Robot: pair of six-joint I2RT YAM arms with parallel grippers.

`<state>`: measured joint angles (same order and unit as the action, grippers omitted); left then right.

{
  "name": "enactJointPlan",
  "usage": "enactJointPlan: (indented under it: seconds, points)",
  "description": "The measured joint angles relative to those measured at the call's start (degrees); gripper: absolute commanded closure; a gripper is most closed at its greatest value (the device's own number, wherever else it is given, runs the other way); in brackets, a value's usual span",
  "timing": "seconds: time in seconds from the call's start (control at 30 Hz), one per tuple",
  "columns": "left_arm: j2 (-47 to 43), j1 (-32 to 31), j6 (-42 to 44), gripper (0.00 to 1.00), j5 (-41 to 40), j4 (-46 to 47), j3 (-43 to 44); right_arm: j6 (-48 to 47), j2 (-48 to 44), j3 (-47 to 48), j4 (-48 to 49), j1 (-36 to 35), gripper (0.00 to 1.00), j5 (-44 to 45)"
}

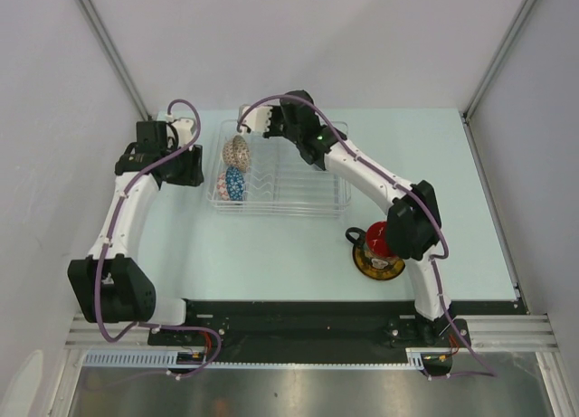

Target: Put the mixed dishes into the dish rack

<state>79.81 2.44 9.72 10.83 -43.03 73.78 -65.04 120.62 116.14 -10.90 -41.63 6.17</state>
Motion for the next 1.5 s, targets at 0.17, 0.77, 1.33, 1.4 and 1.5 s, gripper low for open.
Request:
enactJointPlan:
  seconds: [0.17,0.77,1.33,1.4,1.5]
  points:
    - [0.46,0.04,0.46,0.43,0.28,0.04,0.00,1.99,3.76,1.05,0.00,1.25,1.00,-0.59]
    - [1.97,1.46,0.90,0.44,1.60,0.02,0.00,6.80,9.38,4.68,0.96,1.51,1.00,-3.93]
    - [2.21,2.62,1.29,0.44,2.03,0.00,-0.17,5.33,13.99,4.94,9.70,-0.46,0.66,-1.25]
    - [2.27,2.64,1.29,0.44,2.08,0.02,-0.20,4.35,14.01,4.35,12.00,-0.85,0.62,-0.59]
    - [2.27,2.64,1.29,0.44,2.27,0.02,-0.20,3.32,14.01,3.69,15.45,-1.64,0.60,-0.09]
